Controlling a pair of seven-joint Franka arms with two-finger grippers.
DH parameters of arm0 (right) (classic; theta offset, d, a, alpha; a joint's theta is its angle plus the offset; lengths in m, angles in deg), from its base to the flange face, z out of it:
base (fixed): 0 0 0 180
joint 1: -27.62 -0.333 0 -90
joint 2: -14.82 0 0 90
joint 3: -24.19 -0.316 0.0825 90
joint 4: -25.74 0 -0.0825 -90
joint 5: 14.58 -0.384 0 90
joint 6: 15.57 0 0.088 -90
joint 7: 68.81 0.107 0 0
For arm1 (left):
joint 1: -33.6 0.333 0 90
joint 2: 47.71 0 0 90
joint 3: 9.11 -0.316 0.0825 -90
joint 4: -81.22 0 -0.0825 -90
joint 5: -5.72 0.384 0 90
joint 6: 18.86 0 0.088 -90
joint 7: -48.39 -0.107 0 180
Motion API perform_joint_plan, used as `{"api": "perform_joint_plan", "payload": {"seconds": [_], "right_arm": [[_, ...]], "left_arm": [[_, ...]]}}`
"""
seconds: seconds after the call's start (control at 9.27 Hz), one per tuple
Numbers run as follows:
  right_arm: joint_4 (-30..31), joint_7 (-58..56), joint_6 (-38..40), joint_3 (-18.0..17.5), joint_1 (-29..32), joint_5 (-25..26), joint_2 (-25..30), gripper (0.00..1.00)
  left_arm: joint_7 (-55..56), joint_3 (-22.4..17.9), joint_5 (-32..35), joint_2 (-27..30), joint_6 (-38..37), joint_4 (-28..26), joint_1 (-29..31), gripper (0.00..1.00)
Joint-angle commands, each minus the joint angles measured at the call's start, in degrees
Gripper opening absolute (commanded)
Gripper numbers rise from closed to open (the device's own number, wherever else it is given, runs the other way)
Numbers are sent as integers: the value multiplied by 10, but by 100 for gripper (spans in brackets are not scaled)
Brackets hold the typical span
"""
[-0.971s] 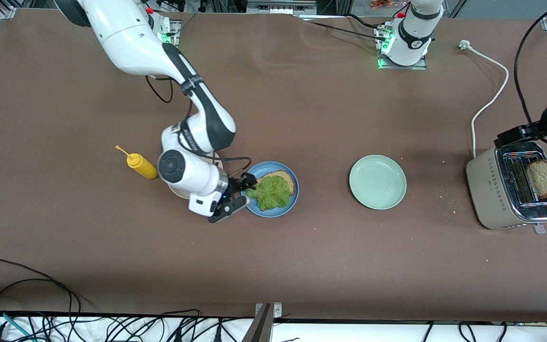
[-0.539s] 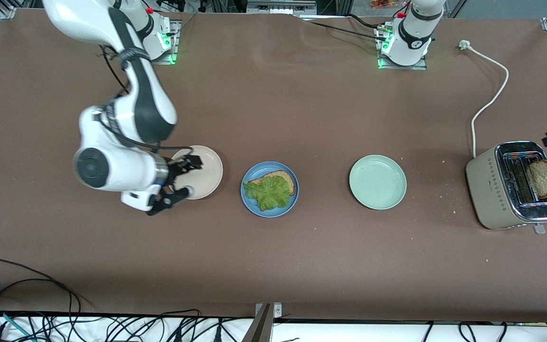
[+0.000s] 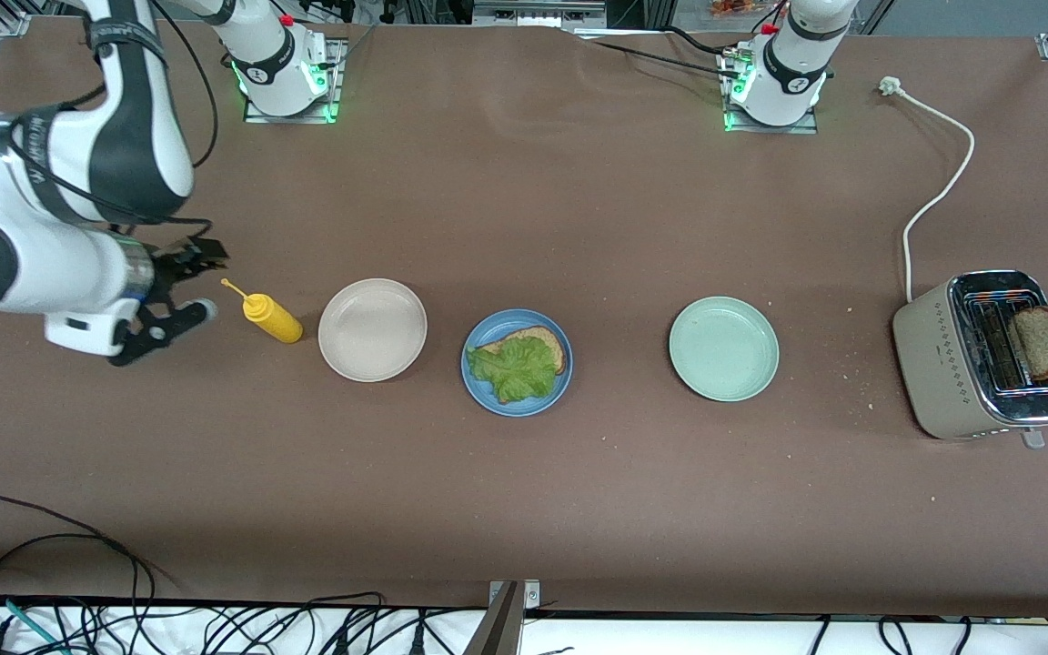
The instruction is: Make sandwich in blue plate with both arms
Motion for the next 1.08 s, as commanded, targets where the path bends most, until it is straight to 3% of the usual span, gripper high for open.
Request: {"api": "perform_joint_plan", "payload": {"seconds": [0.0, 0.22, 0.32, 0.76, 0.86, 0.97], "right_arm": [[179, -171, -133, 70, -7, 24, 86, 100], [222, -290, -210, 97, 1, 12, 79, 100], [222, -348, -217, 98, 23, -22, 64, 100], [215, -668, -253, 97, 121, -245, -41, 100], [207, -742, -250, 95, 136, -304, -70, 100], [196, -808, -241, 95, 150, -361, -93, 100]], "left_arm": [[3, 6, 11, -56, 13, 5, 10, 100], [3, -5, 11, -69, 13, 1, 11, 100], [4, -13, 11, -73, 13, 0, 10, 100], [4, -16, 12, -94, 10, -5, 10, 100], [3, -16, 12, -97, 11, -5, 10, 81], [3, -16, 12, -99, 10, -5, 10, 40]]}}
